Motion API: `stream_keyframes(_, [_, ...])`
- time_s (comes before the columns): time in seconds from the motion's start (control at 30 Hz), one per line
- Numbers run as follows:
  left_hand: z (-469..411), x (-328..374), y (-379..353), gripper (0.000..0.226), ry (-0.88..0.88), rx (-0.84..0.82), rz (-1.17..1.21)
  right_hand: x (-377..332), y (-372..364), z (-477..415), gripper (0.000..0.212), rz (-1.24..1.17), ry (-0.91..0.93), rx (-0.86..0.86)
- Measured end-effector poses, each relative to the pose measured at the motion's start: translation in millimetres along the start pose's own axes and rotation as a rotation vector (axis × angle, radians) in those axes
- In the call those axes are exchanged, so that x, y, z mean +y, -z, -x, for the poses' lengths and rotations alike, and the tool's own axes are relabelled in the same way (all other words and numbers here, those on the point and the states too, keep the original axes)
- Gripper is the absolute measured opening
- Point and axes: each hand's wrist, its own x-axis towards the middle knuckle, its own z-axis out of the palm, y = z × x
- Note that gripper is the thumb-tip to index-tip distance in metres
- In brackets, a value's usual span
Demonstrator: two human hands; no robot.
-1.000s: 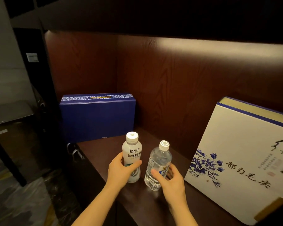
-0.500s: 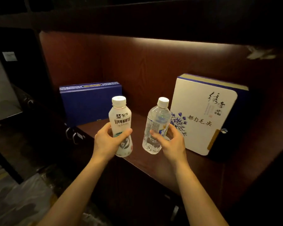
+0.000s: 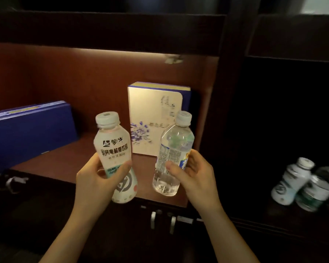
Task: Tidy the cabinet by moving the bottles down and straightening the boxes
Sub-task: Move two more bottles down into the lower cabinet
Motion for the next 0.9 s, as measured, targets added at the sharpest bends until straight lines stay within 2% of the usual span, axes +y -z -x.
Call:
stream_keyframes(0.2, [28, 6, -76, 0.034, -0.009, -0.149, 0.101, 9, 83, 41, 0.045, 0.134, -0.049, 0.15])
stream_keyframes(0.53, [69, 15, -213, 0.047, 0.063, -0.386, 0.198, 45, 215, 78, 0.062, 0.246, -0.17, 0.353])
stream_keyframes(0.73, [83, 16, -284, 0.048, 0.065, -0.459, 0.171, 65, 268, 82, 0.05, 0.275, -0.191, 0.418])
stream_keyframes(0.9, [83, -3, -330, 0.053, 0.103, -0.453, 0.146, 92, 294, 75, 0.059, 0.255, -0.229, 0.421])
